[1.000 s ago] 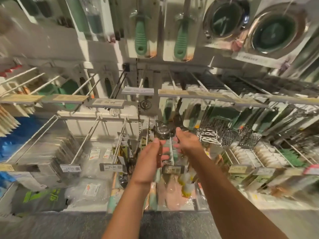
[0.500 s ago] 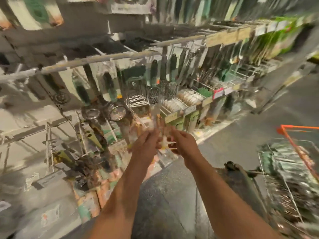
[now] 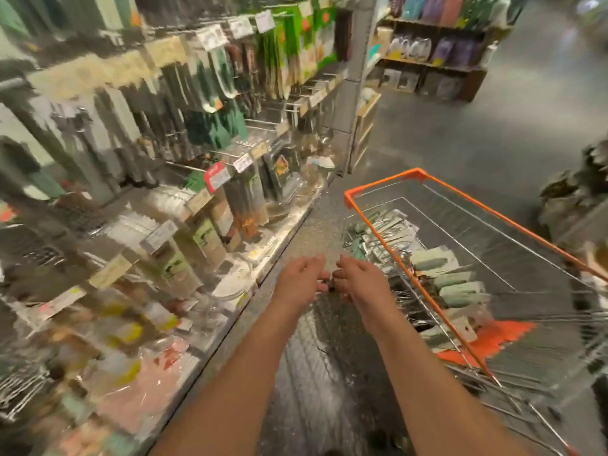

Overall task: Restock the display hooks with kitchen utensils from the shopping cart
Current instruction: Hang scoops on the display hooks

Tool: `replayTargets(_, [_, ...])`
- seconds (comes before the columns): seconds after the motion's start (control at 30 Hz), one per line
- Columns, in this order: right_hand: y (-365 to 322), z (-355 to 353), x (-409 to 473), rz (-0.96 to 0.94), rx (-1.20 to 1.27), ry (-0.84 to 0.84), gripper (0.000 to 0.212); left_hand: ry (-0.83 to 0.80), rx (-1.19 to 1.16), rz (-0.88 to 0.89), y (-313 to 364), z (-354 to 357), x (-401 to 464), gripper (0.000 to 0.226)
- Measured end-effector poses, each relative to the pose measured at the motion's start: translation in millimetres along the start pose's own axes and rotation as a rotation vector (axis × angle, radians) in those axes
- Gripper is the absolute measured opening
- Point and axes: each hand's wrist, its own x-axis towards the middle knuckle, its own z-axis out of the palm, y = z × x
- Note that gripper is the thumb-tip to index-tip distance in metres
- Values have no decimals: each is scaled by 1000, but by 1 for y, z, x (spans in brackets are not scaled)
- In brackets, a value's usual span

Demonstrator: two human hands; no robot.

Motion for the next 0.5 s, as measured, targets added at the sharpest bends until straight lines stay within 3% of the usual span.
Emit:
replayTargets(0.23, [10,-104,53,128,64,192,40,-137,84,-58,-3,111,75,22])
replayTargets(0.33, [16,-130,81,154,88,265,51,-187,142,-104,-7,140,116,23])
replayTargets(0.5, [26,-159,143,254,69,399,49,-293,245,-87,3,186,198,22])
